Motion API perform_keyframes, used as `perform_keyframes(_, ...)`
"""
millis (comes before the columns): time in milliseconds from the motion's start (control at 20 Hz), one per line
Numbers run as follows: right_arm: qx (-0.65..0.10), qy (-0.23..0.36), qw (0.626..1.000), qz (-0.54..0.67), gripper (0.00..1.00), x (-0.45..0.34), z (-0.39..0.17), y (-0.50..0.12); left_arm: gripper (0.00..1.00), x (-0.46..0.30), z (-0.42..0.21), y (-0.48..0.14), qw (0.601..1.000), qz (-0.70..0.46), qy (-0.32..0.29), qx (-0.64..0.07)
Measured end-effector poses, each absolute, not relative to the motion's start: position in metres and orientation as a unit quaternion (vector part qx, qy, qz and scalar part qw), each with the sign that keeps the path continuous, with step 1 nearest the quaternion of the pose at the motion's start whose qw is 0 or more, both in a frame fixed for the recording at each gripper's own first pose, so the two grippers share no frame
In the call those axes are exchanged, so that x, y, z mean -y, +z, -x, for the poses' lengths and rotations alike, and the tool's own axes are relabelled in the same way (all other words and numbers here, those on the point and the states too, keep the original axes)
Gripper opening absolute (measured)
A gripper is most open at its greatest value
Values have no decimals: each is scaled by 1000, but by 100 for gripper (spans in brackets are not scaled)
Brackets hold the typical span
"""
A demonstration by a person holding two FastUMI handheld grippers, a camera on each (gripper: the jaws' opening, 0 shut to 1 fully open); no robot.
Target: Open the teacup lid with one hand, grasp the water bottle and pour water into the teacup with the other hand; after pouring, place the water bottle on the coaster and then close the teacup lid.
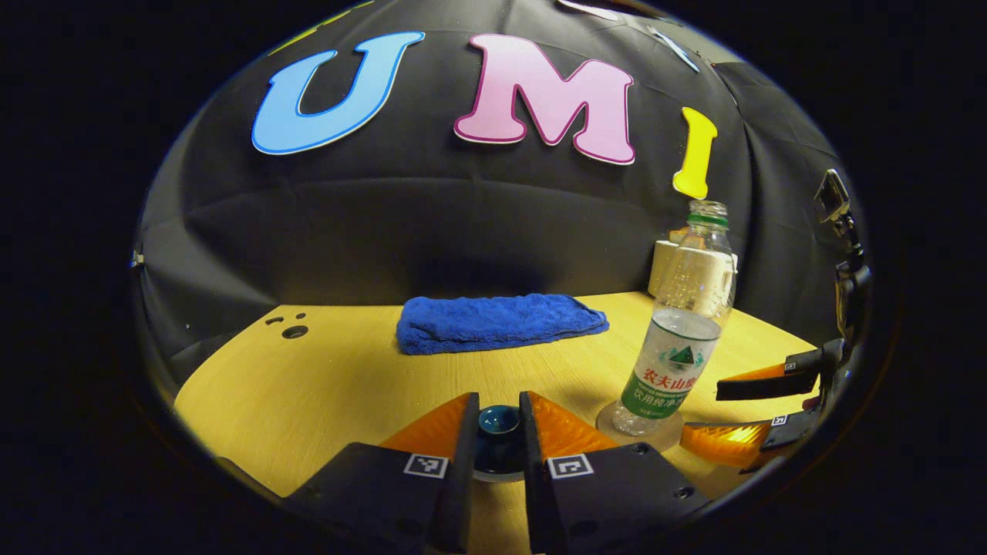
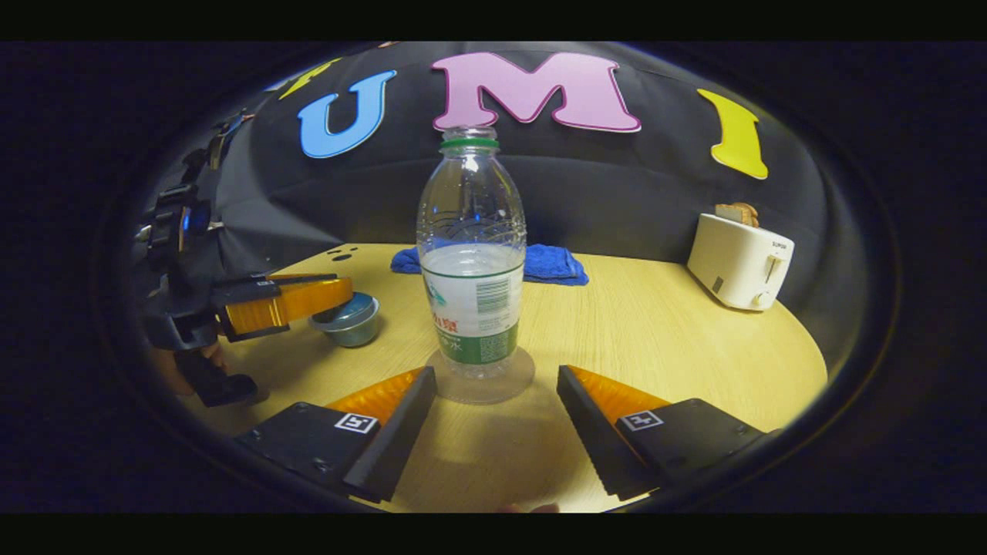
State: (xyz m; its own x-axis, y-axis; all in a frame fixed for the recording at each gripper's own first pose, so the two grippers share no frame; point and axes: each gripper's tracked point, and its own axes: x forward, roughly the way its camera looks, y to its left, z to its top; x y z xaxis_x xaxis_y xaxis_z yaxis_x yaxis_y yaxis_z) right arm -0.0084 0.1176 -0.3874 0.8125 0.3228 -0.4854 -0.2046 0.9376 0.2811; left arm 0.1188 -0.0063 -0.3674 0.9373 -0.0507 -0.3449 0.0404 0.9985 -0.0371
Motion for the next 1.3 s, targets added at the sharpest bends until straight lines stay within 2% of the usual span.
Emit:
perform_keyframes(50, -273, 139, 945, -110, 98, -117, 8, -388, 29, 7, -119, -370, 984, 13, -23, -178)
perform_keyframes(150, -272, 137, 946, -111, 100, -116, 6, -386, 33, 6, -120, -372, 984, 7, -24, -177)
perform_keyframes(250, -271, 135, 947, -110, 98, -116, 6, -385, 36, 7, -120, -372, 984, -1, -25, -176)
perform_keyframes(300, -271, 135, 947, -111, 100, -116, 6, -385, 33, 7, -120, -373, 984, -6, -24, -175)
perform_keyframes(400, -268, 134, 947, -114, 100, -117, 5, -382, 35, 6, -119, -374, 984, -11, -23, -176)
perform_keyframes(450, -266, 133, 948, -114, 100, -117, 4, -381, 31, 7, -119, -373, 984, -10, -21, -176)
perform_keyframes(500, -265, 133, 948, -114, 98, -117, 4, -379, 40, 7, -119, -374, 984, -8, -22, -176)
perform_keyframes(550, -262, 133, 949, -115, 98, -117, 4, -376, 40, 7, -117, -374, 984, -3, -22, -178)
perform_keyframes(600, -260, 133, 950, -114, 100, -117, 3, -374, 55, 8, -115, -375, 983, 3, -24, -180)
perform_keyframes(650, -257, 133, 951, -113, 98, -115, 3, -370, 55, 10, -113, -374, 983, 9, -25, -181)
perform_keyframes(750, -250, 132, 953, -108, 97, -112, 2, -361, 73, 10, -108, -367, 984, 20, -21, -177)
perform_keyframes(850, -240, 130, 956, -105, 97, -107, 2, -349, 80, 10, -101, -359, 984, 31, -16, -174)
perform_keyframes(900, -234, 128, 958, -105, 98, -105, 1, -341, 88, 10, -97, -355, 984, 34, -12, -177)
perform_keyframes(1000, -222, 125, 961, -109, 97, -99, -2, -320, 92, 8, -86, -342, 983, 35, -5, -179)
perform_keyframes(1200, -189, 118, 968, -118, 98, -83, -6, -264, 94, 1, -70, -299, 984, 35, 11, -176)
perform_keyframes(1300, -172, 112, 971, -120, 97, -73, -10, -232, 92, -1, -64, -270, 985, 36, 17, -171)
